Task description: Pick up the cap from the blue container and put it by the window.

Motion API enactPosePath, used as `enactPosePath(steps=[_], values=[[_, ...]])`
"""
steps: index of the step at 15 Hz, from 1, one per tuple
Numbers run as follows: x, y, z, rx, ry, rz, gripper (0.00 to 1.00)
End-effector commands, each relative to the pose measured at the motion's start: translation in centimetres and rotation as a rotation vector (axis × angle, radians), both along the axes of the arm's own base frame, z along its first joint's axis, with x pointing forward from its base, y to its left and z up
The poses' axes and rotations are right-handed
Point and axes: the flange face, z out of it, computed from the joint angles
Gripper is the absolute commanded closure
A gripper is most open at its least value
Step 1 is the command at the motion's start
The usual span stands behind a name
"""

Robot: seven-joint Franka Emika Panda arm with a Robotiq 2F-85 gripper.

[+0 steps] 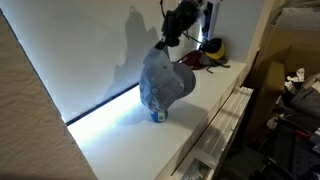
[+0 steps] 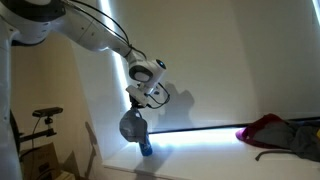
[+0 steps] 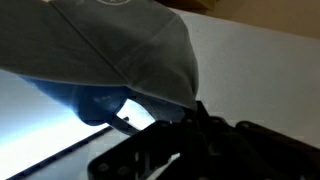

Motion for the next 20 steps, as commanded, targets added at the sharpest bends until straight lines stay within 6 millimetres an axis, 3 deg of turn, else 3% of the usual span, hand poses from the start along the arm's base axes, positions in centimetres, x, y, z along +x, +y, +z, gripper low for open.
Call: enactPosePath(steps=[1, 4, 6, 9, 12, 14, 17, 20], values=[[-2.4, 3.7, 8.7, -0.09, -0.114, 0.072, 0.99], [-3.9, 5.8, 17.6, -0.094, -0.248, -0.017, 0.99], [-3.7, 4.2, 21.5, -0.083, -0.3, -0.128, 0.99], [-4.1, -4.4, 25.2, -0.062, -0.333, -0.309, 0.99], [-4.7, -13.6, 24.7, -0.044, -0.335, -0.49, 0.99], [-5.3, -20.2, 23.0, -0.029, -0.318, -0.619, 0.99], [-6.8, -29.0, 18.9, 0.035, -0.273, -0.806, 0.99], [-7.9, -35.6, 12.7, 0.169, -0.239, -0.963, 0.99]])
